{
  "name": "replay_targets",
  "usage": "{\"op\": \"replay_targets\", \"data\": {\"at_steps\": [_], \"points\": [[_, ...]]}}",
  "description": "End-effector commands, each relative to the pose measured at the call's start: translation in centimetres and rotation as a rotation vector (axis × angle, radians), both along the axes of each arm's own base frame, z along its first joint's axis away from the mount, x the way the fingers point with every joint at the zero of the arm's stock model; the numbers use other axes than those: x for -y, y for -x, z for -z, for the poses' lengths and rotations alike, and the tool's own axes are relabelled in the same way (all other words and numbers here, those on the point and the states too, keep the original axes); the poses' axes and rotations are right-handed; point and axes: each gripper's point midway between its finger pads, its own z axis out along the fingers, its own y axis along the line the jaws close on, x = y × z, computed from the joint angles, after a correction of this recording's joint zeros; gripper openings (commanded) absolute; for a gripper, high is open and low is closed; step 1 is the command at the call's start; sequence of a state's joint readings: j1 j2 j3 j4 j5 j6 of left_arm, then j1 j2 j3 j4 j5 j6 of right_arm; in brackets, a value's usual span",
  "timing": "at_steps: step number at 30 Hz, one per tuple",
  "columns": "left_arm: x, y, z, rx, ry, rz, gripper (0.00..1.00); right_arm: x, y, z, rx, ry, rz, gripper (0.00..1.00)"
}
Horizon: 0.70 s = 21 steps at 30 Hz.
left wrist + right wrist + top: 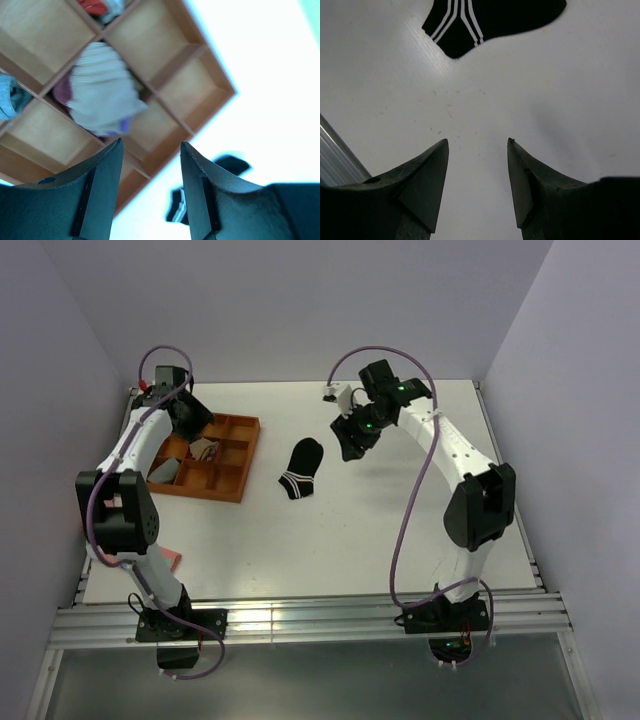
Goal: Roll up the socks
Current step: Place the sock in the storage box.
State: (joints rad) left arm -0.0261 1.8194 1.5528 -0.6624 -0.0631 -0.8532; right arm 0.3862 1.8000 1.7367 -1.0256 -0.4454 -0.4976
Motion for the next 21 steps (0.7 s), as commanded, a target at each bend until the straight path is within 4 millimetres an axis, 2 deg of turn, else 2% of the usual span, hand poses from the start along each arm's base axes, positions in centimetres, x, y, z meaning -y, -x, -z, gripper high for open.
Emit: {"op": "replay_targets", "data": {"at_steps": [1,2,3,5,6,7,10,14,19,21], "points": [[1.1,0.4,-6.3,0.169,0.048,0.024,0.55,-3.0,-2.4,-0.3,0.031,-0.044,0.028,0.57],[1.3,0.9,-6.7,0.18,0.059,0.023,0.55,-3.7,-2.7,0.8,0.011,-0.041,0.026,0.56],[1.6,1.5,-8.1,0.216,0.076,0.019,0.55,-4.3,-2.9,1.2,0.006,-0.047,0.033,0.54],[2.0,2.6,-7.9,0.219,0.085,0.018,0.55,-6.0,-3.3,2.2,0.014,-0.051,0.022,0.53],[2.4,3.3,-8.7,0.24,0.095,0.022,0.55,-6.5,-3.3,2.6,0.006,-0.05,0.037,0.5],[2.7,3.9,-8.2,0.229,0.097,0.027,0.55,-7.2,-3.4,2.8,0.01,-0.057,0.035,0.48],[3.8,5.5,-8.5,0.235,0.111,0.042,0.54,-9.4,-2.6,4.2,0.006,-0.056,0.03,0.4],[4.7,6.9,-9.2,0.256,0.117,0.063,0.55,-11.5,-1.3,4.9,0.039,-0.06,0.038,0.39],[5.2,8.1,-9.9,0.28,0.128,0.075,0.55,-14.4,0.3,7.5,0.008,-0.03,0.042,0.38],[5.4,8.3,-10.2,0.289,0.13,0.081,0.55,-14.9,0.2,8.1,0.006,-0.031,0.073,0.38]]}}
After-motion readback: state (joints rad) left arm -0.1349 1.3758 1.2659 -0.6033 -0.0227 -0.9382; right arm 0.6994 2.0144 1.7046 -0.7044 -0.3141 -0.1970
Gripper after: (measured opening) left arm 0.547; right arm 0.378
